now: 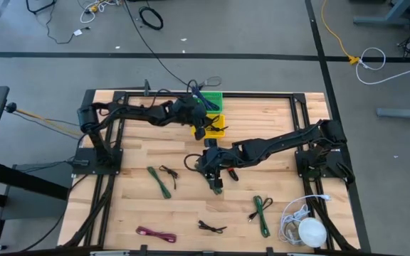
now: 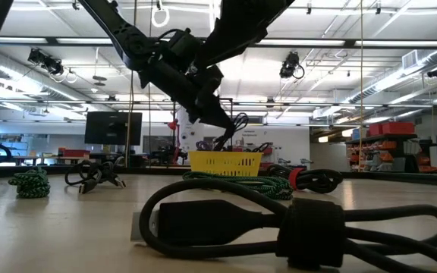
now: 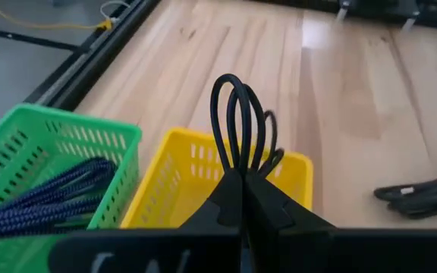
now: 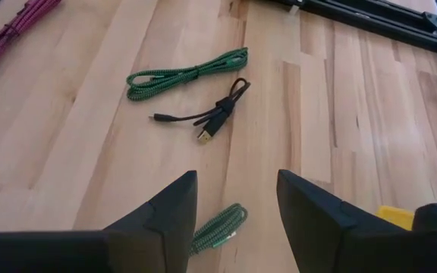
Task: Pick & Place USB Port
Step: Put the black charger cable into the yellow basket
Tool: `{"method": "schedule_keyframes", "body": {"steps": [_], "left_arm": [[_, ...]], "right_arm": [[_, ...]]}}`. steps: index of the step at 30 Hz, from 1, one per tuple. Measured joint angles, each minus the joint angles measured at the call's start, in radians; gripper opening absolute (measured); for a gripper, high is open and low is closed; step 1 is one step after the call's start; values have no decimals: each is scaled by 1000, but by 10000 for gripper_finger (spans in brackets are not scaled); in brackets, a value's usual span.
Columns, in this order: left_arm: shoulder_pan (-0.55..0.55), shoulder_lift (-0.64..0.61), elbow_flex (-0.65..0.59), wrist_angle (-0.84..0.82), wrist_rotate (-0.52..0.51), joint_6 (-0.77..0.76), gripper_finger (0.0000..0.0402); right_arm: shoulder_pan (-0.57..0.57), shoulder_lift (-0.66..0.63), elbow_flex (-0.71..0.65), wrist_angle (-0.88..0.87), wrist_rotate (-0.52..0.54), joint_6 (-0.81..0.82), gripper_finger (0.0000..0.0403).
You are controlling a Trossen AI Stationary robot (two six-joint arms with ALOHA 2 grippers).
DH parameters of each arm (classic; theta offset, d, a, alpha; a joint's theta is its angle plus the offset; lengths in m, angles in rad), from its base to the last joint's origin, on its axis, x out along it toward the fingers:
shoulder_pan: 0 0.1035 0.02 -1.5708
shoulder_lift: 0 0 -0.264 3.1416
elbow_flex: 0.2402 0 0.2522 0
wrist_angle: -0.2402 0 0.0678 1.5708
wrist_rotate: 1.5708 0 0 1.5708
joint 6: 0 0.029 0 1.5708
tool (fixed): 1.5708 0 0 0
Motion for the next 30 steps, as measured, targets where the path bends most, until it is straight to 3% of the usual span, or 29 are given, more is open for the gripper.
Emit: {"method": "schedule_keyframes", "body": {"steps": [13, 23, 30], "left_arm": [[-2, 39, -4, -24, 3, 0, 3], [-2, 43, -3, -14, -10, 0, 96], [6, 12, -3, -34, -9, 9, 115]], "right_arm": [[0, 0, 0, 14, 0, 0, 184], [0, 0, 0, 14, 0, 0, 184], [-1, 0, 0, 6, 0, 38, 184]]}}
